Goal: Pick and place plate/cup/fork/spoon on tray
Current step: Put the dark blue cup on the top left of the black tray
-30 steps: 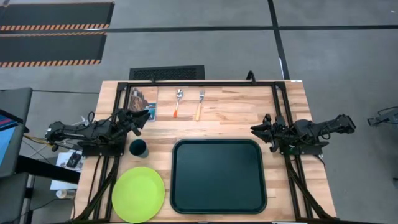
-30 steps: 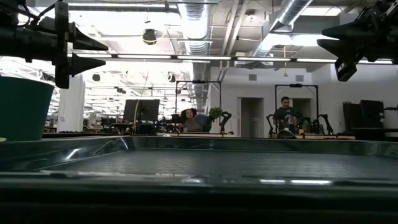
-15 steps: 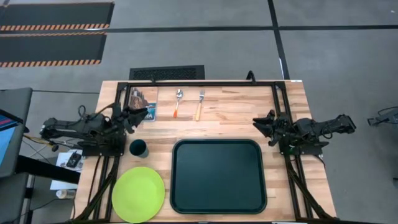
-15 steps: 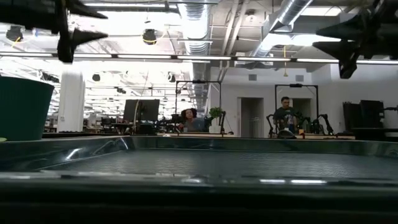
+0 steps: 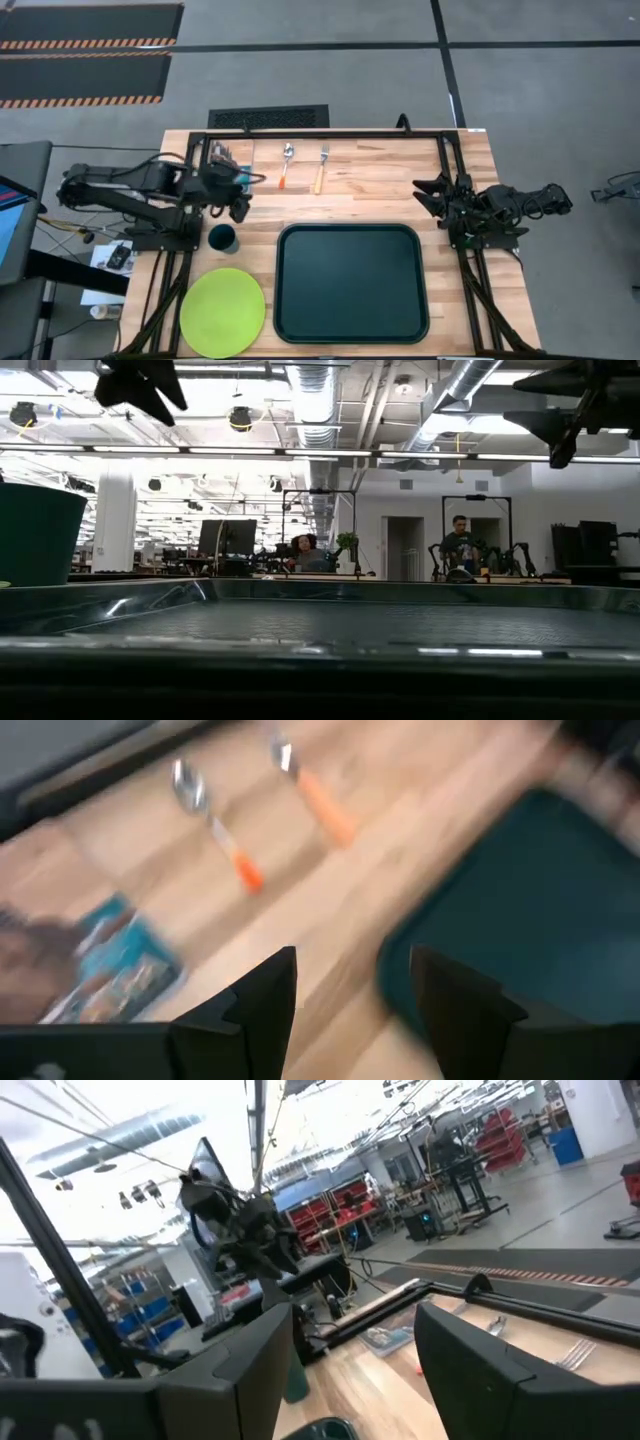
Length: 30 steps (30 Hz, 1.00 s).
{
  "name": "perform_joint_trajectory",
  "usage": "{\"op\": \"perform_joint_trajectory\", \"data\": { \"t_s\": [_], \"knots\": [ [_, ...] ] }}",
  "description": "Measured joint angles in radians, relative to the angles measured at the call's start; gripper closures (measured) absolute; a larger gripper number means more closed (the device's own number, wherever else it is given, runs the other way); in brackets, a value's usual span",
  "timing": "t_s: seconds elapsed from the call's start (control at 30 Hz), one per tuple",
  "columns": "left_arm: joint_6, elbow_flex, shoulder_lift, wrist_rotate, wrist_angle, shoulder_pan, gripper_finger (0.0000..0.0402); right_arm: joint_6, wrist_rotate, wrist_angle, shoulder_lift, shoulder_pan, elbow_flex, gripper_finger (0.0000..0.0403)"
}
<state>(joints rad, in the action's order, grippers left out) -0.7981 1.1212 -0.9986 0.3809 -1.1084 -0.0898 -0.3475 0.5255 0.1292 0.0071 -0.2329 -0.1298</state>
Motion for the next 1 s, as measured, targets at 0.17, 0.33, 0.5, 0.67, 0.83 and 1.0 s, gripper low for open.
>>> {"op": "perform_joint_trajectory", "data": {
  "t_s": [0.17,0.33,0.5,0.67,0.83,1.0],
  "knots": [
    [0.109,0.096,-0.086,-0.070,-0.125,0.002,0.0217,-0.042,-0.001,-0.058,0.000,0.000,-0.006,0.0164],
    [0.158,0.055,-0.059,-0.209,-0.142,0.041,0.0217,-0.071,-0.003,-0.125,0.000,0.000,-0.006,0.0164],
    [0.157,-0.050,0.002,-0.202,-0.167,0.084,0.0217,-0.072,-0.004,-0.151,0.000,0.000,-0.006,0.0164],
    [0.186,-0.186,0.052,-0.257,-0.158,0.093,0.0217,-0.072,-0.004,-0.158,0.000,0.000,-0.006,0.0164],
    [0.176,-0.292,0.066,-0.255,-0.152,0.093,0.0217,-0.072,-0.004,-0.164,0.000,0.000,-0.006,0.0164],
    [0.187,-0.335,0.066,-0.272,-0.144,0.079,0.0217,-0.072,-0.005,-0.166,0.000,0.000,-0.006,0.0164]
  ]
}}
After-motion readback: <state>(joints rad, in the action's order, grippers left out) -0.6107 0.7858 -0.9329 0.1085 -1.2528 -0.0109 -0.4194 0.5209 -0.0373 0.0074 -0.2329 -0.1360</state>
